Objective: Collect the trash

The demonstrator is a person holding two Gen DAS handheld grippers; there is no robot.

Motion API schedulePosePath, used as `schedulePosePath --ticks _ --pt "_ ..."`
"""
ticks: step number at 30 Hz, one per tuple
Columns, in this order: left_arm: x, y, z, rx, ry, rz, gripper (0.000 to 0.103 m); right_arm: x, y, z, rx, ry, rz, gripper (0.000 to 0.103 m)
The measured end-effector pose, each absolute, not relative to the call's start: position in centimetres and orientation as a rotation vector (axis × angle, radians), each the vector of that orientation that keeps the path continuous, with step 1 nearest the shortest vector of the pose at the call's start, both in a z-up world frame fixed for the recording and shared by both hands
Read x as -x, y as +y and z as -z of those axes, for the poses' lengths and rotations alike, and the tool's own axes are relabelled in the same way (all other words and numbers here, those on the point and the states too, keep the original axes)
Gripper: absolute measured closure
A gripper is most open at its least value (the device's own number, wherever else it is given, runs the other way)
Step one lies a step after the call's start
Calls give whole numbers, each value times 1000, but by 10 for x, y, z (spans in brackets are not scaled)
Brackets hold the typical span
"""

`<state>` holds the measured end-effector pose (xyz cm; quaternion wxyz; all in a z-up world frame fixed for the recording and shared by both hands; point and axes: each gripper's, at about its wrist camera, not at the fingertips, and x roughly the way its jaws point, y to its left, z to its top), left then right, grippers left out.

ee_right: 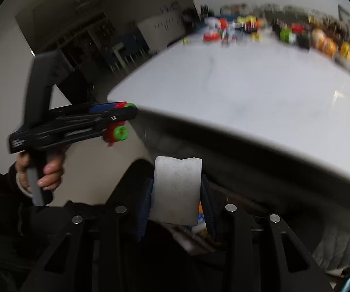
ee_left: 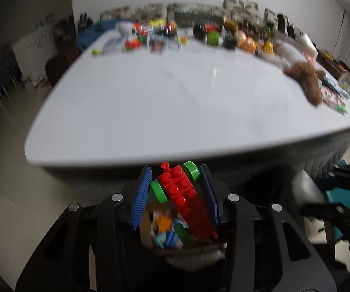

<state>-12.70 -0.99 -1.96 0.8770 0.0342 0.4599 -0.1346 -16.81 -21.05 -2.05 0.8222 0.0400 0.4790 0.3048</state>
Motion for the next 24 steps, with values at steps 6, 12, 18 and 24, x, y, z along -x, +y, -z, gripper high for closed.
schedulePosePath --ticks 6,12,18,24 --pt "132 -17 86 -145 1093 262 40 144 -203 82 -107 1132 -582 48" --pt "124 -18 132 -170 1189 208 22 135 -198 106 -81 1161 -531 44" --pt "122 -15 125 -167 1176 196 22 151 -201 84 -70 1114 -518 44" --pt "119 -4 83 -112 1154 216 22 145 -209 24 -52 980 -515 32"
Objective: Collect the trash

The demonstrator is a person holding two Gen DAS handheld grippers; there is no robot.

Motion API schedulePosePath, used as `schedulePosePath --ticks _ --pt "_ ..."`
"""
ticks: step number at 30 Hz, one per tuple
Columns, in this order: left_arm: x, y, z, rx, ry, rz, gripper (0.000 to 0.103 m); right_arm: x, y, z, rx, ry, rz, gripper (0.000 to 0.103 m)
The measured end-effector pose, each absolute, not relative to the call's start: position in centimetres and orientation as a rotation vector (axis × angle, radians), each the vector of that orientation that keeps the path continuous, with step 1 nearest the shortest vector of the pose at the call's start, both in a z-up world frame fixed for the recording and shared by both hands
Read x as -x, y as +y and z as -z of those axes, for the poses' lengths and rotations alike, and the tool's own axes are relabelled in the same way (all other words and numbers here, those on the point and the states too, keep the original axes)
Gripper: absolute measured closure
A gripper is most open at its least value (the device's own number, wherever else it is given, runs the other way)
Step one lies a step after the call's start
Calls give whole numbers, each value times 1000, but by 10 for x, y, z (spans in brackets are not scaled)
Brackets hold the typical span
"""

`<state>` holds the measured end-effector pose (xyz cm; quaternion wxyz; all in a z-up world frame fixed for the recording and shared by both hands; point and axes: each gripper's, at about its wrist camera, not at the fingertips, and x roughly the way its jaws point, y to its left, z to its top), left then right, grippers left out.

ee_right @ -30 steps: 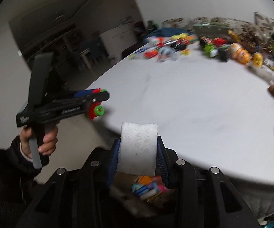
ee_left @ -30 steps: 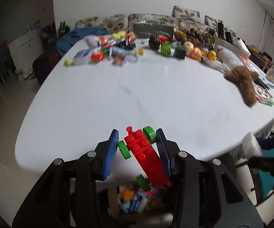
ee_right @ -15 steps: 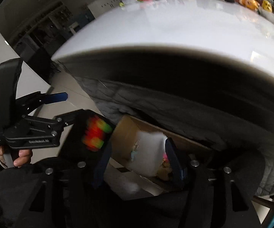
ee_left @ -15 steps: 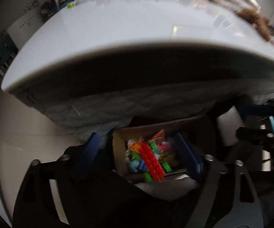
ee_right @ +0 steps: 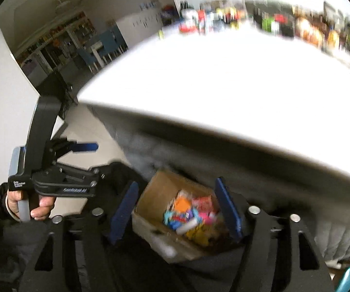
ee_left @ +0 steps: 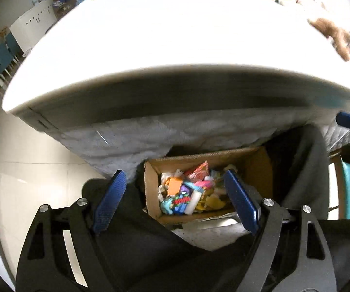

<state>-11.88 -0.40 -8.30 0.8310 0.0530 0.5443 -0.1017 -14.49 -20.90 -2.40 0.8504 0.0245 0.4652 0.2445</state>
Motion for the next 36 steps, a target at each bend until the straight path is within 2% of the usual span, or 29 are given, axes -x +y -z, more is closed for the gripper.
schedulePosePath --ticks 3,4,11,15,22,29,36 --pt "111 3 32 -81 1049 231 19 126 -217 -7 -44 896 -509 18" --pt "102 7 12 -64 1006 229 12 114 -223 -18 -45 866 -496 17" --pt "11 1 -45 10 816 180 12 9 -269 -58 -91 738 -337 6" --pt "-53 -15 -41 -5 759 129 12 -57 -290 -60 -89 708 -244 6" --pt "-141 -34 -19 59 811 105 12 -155 -301 -37 -67 796 -220 6" --pt "-184 -48 -5 41 806 100 12 -159 -287 -20 -65 767 -242 6" --pt "-190 -51 2 1 771 86 12 -160 -278 -14 -90 745 -175 6"
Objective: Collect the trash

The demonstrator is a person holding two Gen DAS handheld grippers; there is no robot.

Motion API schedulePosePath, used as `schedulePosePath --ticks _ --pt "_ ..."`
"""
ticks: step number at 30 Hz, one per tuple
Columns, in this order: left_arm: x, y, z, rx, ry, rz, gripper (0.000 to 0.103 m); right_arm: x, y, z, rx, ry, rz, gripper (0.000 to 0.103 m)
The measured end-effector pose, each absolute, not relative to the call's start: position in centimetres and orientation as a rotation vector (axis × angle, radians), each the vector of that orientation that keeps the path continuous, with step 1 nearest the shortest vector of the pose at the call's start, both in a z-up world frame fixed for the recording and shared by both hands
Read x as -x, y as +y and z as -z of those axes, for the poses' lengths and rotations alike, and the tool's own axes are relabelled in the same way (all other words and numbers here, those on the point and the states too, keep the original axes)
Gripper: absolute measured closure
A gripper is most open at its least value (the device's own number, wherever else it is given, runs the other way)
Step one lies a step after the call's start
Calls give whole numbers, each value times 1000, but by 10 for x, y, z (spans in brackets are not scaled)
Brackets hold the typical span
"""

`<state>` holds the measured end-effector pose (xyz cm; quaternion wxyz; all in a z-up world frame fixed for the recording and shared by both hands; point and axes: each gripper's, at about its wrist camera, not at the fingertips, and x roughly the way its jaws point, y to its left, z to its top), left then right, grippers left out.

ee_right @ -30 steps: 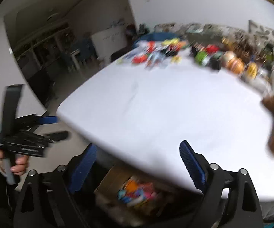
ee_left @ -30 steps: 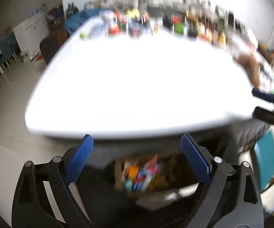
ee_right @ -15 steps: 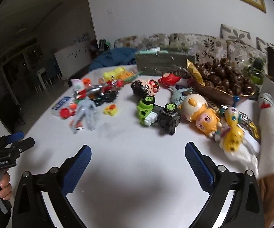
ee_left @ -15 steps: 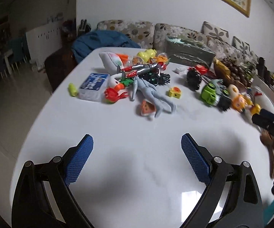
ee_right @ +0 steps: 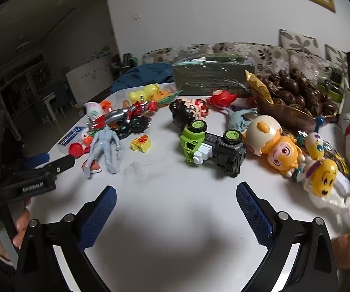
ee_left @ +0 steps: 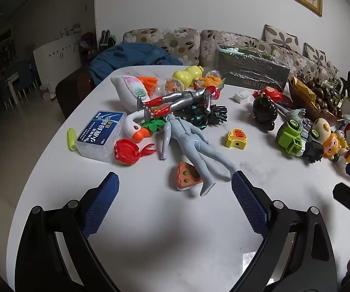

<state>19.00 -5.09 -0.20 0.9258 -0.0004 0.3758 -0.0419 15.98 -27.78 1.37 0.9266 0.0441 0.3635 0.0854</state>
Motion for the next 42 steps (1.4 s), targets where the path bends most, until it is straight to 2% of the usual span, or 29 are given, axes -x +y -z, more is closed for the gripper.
schedulePosePath --ticks 4,11,17,25,42 --pt "-194 -50 7 1 783 102 12 -161 -272 -12 -119 736 -124 6" --pt "-190 -38 -7 -4 684 88 12 -186 -262 -17 -163 744 -89 5" --pt "-204 -26 -2 67 737 82 12 -202 -242 -13 -146 758 -98 5" --pt "-210 -18 3 82 762 44 12 -190 -225 -12 57 673 -14 5" --pt "-208 -18 0 53 725 27 12 -183 -229 -11 -8 669 -36 5"
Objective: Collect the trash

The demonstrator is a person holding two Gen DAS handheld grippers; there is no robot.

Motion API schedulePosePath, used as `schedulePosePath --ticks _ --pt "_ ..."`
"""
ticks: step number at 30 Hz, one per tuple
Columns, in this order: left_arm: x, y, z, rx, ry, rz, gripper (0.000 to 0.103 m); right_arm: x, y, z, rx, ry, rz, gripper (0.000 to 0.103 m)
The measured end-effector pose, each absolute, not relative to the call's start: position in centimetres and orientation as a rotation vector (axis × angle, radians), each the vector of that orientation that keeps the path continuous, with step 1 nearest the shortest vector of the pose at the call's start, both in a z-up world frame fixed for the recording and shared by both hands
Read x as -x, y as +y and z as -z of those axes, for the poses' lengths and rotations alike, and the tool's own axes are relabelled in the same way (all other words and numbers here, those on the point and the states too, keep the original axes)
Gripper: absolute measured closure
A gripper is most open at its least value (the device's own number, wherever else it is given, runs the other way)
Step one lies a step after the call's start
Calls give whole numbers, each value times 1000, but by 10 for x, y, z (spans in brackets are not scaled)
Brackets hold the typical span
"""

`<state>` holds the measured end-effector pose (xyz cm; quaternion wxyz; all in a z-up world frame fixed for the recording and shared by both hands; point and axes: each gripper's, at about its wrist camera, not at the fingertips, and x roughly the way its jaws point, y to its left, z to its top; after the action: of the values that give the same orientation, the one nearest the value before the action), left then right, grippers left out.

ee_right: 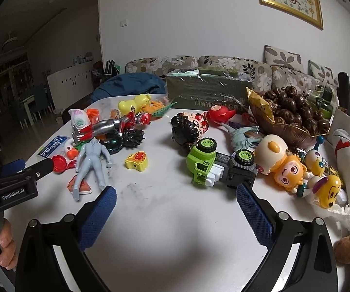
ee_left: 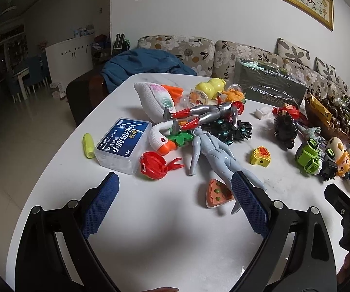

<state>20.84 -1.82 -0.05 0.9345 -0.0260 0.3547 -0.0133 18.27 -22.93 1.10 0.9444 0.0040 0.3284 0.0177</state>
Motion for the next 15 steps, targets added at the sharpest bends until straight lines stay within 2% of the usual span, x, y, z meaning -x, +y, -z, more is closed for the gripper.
schedulePosePath --ticks 15 --pt "-207 -20 0 45 722 31 12 -184 -229 -8 -5 679 -33 5"
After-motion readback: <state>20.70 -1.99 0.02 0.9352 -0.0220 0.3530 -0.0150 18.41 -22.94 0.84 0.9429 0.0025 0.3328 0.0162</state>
